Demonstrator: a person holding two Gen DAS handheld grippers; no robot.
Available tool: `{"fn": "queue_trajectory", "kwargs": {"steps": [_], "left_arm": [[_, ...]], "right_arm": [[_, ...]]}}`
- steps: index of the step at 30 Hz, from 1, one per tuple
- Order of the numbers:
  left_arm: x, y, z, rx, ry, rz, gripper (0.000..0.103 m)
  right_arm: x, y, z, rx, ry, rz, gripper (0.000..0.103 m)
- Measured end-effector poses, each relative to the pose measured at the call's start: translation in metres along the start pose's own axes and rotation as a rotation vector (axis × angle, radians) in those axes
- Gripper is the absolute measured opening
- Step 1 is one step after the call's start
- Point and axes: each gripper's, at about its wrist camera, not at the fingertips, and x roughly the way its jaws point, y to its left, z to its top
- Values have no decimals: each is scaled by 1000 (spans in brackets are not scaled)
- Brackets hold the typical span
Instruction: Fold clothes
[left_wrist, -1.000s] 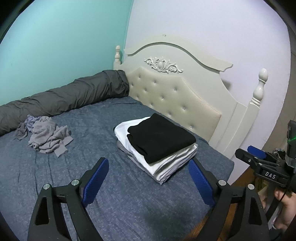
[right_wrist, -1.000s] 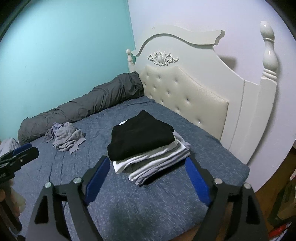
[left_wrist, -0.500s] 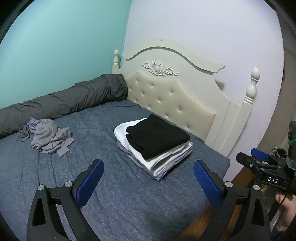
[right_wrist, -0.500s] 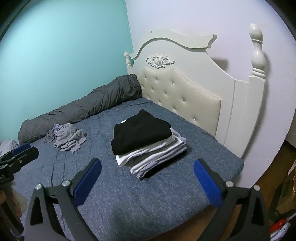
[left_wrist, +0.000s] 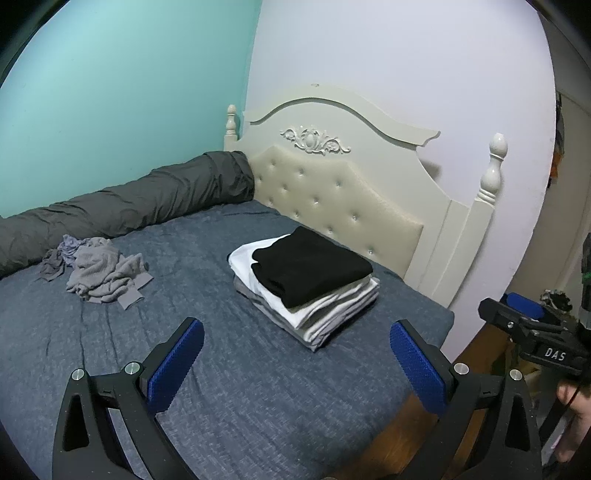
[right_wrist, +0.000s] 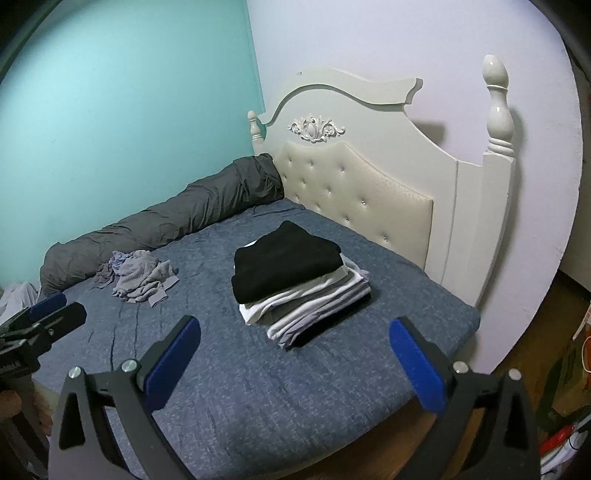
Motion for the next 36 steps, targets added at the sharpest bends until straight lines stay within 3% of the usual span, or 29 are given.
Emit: {"fn": "queue_trajectory", "kwargs": {"steps": [36], "left_arm": [[-57, 14, -48, 14, -5, -12, 103]], "right_arm": [[-52, 32, -63, 8, -9, -2, 102]]}}
